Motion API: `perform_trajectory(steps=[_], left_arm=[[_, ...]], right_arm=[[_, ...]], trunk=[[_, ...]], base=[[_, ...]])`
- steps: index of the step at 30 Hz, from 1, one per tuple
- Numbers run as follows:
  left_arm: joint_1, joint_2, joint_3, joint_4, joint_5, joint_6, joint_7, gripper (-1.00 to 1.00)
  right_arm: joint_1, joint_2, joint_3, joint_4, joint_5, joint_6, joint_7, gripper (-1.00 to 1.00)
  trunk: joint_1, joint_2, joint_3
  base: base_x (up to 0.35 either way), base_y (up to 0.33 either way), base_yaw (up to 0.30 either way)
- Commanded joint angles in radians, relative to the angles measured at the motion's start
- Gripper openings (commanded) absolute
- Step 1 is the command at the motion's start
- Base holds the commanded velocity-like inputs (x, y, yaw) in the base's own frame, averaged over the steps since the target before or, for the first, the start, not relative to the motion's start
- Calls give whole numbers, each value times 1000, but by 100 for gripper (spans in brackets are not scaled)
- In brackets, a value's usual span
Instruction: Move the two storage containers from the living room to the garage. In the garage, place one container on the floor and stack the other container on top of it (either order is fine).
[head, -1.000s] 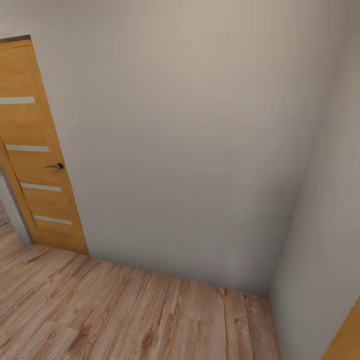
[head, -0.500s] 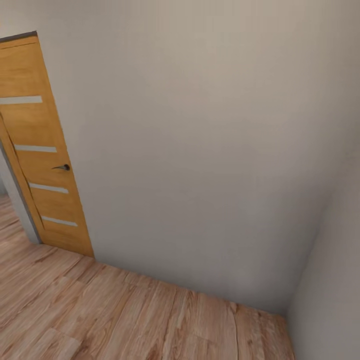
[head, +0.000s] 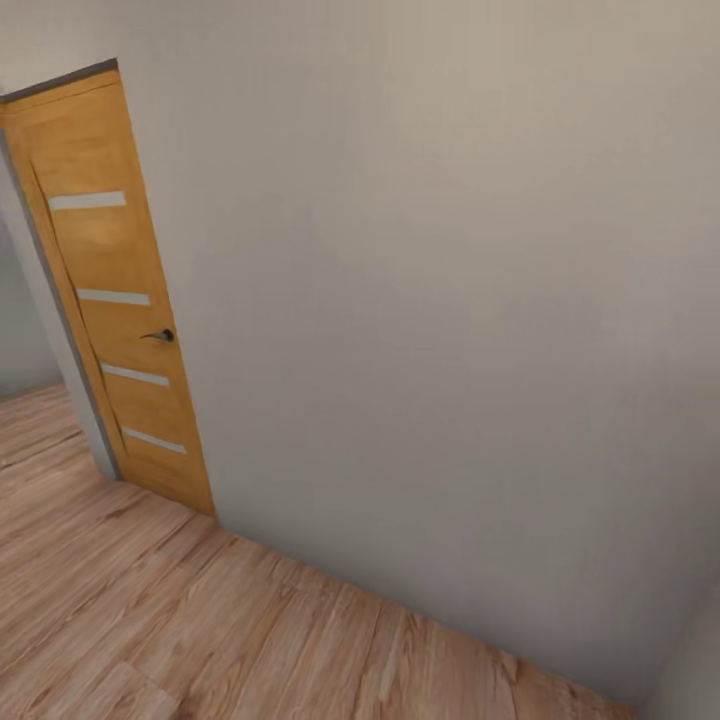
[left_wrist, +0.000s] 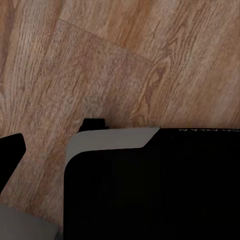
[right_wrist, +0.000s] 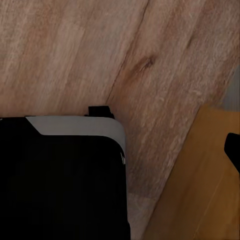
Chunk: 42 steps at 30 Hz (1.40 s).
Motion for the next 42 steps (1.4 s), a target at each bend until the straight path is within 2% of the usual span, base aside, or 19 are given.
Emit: perform_trajectory(steps=[1,10,17,42], left_arm=[[-1,0,1,1,0,-4,3,100],[-1,1,1,1,0,-5,4,100],[-1,1,1,1,1,-5,5,100],[-1,1,2,3,3,-6,4,100]], right_arm=[[-1,1,8,3,-8,-5,0,100],[-1,1,8,3,-6,-5,0,100],[-2,2,8,3,19,-5,0,100],[-1,2,7,3,21,-6,0,100]], trunk=[[1,-1,-1],[1,-1,-1],[1,-1,-1],[1,-1,-1]], base=[[322,0,268],[234,0,268],[15,0,268],[0,0,268]])
